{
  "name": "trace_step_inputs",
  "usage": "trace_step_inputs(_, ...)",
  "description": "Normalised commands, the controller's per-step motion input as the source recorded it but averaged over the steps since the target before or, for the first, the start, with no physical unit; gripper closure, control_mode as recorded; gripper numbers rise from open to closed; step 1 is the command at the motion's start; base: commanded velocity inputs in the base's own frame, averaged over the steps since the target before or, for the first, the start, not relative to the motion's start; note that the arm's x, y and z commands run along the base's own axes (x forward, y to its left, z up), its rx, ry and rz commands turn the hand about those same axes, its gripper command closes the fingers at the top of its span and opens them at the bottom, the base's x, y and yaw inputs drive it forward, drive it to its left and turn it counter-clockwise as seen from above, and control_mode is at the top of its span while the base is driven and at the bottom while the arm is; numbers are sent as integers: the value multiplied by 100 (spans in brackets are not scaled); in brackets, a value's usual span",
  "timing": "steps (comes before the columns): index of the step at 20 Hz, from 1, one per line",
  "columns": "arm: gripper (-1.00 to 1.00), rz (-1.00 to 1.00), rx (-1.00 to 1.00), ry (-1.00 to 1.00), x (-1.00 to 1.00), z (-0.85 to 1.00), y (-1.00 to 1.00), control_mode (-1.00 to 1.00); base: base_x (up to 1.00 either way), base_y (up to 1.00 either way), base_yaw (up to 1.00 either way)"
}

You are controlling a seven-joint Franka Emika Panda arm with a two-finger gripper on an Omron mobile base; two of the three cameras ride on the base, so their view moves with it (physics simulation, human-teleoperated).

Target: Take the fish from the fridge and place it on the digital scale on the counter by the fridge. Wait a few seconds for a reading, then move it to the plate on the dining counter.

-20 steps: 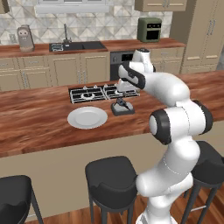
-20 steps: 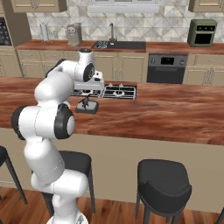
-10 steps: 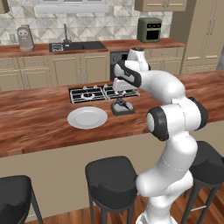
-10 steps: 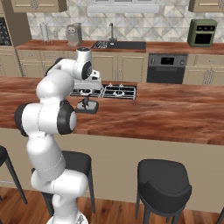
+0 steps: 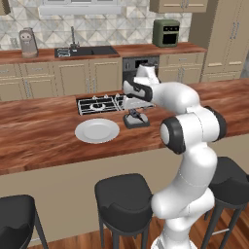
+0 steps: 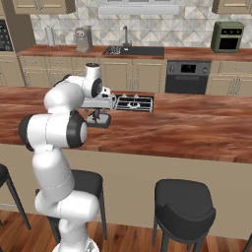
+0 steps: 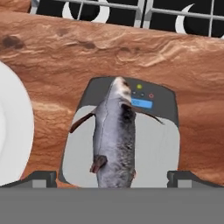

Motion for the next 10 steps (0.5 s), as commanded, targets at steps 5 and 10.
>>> trace_step_inputs(5, -100, 0, 0, 0, 3, -41, 6, -100, 0, 0, 0)
trace_step_inputs(10, -100, 0, 0, 0, 25, -4, 0, -100, 0, 0, 0)
